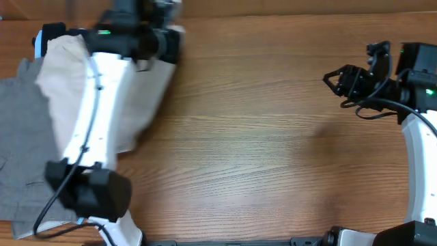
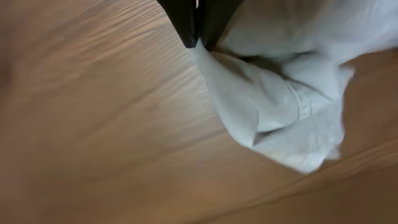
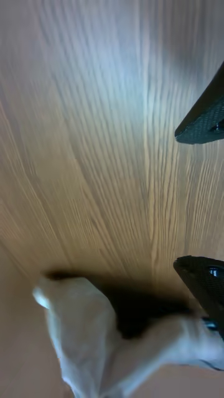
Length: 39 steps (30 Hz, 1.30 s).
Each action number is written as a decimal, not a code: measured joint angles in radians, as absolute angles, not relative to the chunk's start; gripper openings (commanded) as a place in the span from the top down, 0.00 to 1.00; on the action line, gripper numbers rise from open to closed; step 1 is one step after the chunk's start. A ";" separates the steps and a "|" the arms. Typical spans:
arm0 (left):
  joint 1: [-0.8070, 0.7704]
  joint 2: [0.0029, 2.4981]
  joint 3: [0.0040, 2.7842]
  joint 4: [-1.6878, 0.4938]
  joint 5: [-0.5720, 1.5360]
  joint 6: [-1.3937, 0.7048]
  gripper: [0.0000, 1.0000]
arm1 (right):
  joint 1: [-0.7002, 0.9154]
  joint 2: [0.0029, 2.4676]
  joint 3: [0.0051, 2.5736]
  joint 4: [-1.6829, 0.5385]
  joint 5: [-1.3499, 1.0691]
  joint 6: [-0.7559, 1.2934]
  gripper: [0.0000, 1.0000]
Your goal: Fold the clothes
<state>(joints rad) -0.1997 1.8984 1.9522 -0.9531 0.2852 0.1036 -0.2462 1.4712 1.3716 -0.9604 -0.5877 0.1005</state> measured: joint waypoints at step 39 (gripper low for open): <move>-0.109 2.221 2.577 -1.190 0.360 0.025 0.00 | 0.083 1.536 1.439 -0.722 -0.463 0.145 0.24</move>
<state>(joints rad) -0.1093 2.2208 2.5774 -1.1904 0.3603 0.0254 0.0834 1.5364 1.4387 -0.7223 -0.4633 0.1452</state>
